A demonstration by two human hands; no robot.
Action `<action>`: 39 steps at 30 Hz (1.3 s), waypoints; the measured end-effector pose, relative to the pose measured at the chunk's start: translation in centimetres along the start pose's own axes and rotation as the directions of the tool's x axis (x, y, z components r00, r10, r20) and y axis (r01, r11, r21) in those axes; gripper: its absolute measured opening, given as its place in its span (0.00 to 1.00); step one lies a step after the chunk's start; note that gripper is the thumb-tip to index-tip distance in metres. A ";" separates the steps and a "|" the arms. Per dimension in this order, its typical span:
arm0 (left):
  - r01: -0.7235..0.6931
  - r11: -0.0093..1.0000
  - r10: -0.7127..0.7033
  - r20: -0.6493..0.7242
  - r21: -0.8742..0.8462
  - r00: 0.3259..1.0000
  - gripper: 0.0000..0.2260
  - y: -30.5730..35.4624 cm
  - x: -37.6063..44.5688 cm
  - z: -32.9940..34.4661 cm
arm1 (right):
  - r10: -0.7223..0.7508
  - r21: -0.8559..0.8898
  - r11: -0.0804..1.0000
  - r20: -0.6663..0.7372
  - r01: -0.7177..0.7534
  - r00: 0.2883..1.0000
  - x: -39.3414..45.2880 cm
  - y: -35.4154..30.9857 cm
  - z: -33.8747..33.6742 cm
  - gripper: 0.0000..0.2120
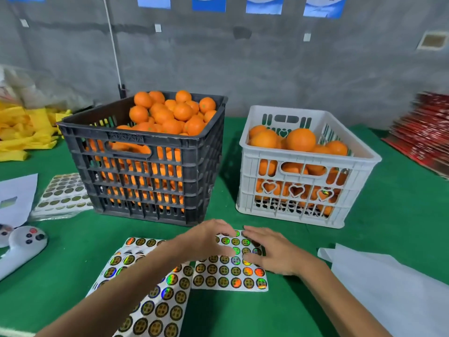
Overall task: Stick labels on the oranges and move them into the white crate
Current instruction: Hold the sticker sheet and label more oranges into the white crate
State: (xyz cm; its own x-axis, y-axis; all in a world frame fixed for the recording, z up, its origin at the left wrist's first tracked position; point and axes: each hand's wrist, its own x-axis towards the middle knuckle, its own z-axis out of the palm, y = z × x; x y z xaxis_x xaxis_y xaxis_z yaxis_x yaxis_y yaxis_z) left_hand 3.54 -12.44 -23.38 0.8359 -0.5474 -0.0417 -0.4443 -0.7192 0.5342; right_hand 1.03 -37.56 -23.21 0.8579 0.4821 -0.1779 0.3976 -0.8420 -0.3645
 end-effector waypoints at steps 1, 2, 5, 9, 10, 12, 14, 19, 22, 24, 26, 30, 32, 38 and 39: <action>-0.023 1.000 0.023 0.016 0.008 1.000 0.26 0.2 0.6 0.4 | -0.007 -0.015 1.000 -0.010 0.007 1.000 0.0 0.1 0.2 0.35; -0.041 0.999 0.041 0.025 0.012 0.999 0.27 0.1 1.2 0.7 | -0.017 -0.031 0.999 -0.029 0.017 0.999 0.0 0.2 0.5 0.35; -0.058 0.998 0.058 0.006 0.016 0.998 0.25 -1.1 2.2 1.5 | -0.069 -0.068 0.996 -0.124 0.061 0.990 0.3 0.5 1.4 0.33; -0.073 0.992 0.067 -0.062 -0.101 0.996 0.16 -2.5 2.0 2.2 | -0.134 -0.072 0.990 -0.223 0.121 0.965 0.9 1.2 2.5 0.29; -0.084 0.989 0.074 -0.083 -0.123 0.994 0.14 -2.6 1.9 2.3 | -0.139 -0.047 0.990 -0.255 0.131 0.957 1.0 1.2 2.7 0.28; -0.097 0.983 0.076 -0.131 -0.158 0.988 0.13 -2.6 1.8 2.4 | -0.127 0.034 0.989 -0.336 0.146 0.933 1.4 1.3 3.1 0.25; -0.113 0.975 0.080 -0.177 -0.191 0.981 0.16 -2.5 1.7 2.5 | -0.100 0.091 0.985 -0.398 0.148 0.912 1.6 1.3 3.5 0.22; -0.134 0.951 0.070 -0.227 -0.280 0.971 0.12 -1.9 1.6 2.4 | -0.119 0.053 0.986 -0.451 0.160 0.885 1.7 1.4 4.0 0.19; -0.121 0.938 0.049 -0.221 -0.326 0.974 0.08 -1.7 1.4 2.3 | -0.137 -0.002 0.988 -0.451 0.153 0.882 1.6 1.3 3.9 0.18; -0.119 0.919 0.034 -0.226 -0.376 0.973 0.05 -1.5 1.3 2.1 | -0.152 -0.027 0.987 -0.455 0.157 0.877 1.5 1.1 3.9 0.17; -0.096 0.905 0.000 -0.225 -0.414 0.974 0.04 -1.3 1.3 1.8 | -0.154 -0.022 0.987 -0.463 0.162 0.873 1.5 1.1 3.9 0.16; -0.025 0.892 -0.079 -0.209 -0.452 0.975 0.05 -0.8 1.4 1.4 | -0.141 0.003 0.987 -0.461 0.161 0.876 1.4 0.9 3.6 0.16; 0.012 0.884 -0.120 -0.201 -0.467 0.972 0.05 -0.6 1.5 1.4 | -0.142 0.002 0.987 -0.455 0.161 0.879 1.2 0.8 3.6 0.16; 0.086 0.879 -0.216 -0.232 -0.469 0.948 0.06 -0.2 1.6 1.8 | -0.142 0.028 0.985 -0.444 0.172 0.885 1.1 0.7 3.6 0.16; 0.098 0.877 -0.232 -0.237 -0.471 0.943 0.06 -0.1 1.6 2.0 | -0.143 0.030 0.984 -0.445 0.174 0.884 1.1 0.7 3.6 0.16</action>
State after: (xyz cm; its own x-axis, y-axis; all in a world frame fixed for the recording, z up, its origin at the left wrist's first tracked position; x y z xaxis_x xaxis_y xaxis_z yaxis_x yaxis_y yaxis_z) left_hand 4.31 -14.10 -25.15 0.9681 -0.2480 0.0365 -0.1561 -0.4827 0.8618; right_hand 1.06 -36.72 -26.90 0.8465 0.4385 0.3018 0.5309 -0.7374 -0.4176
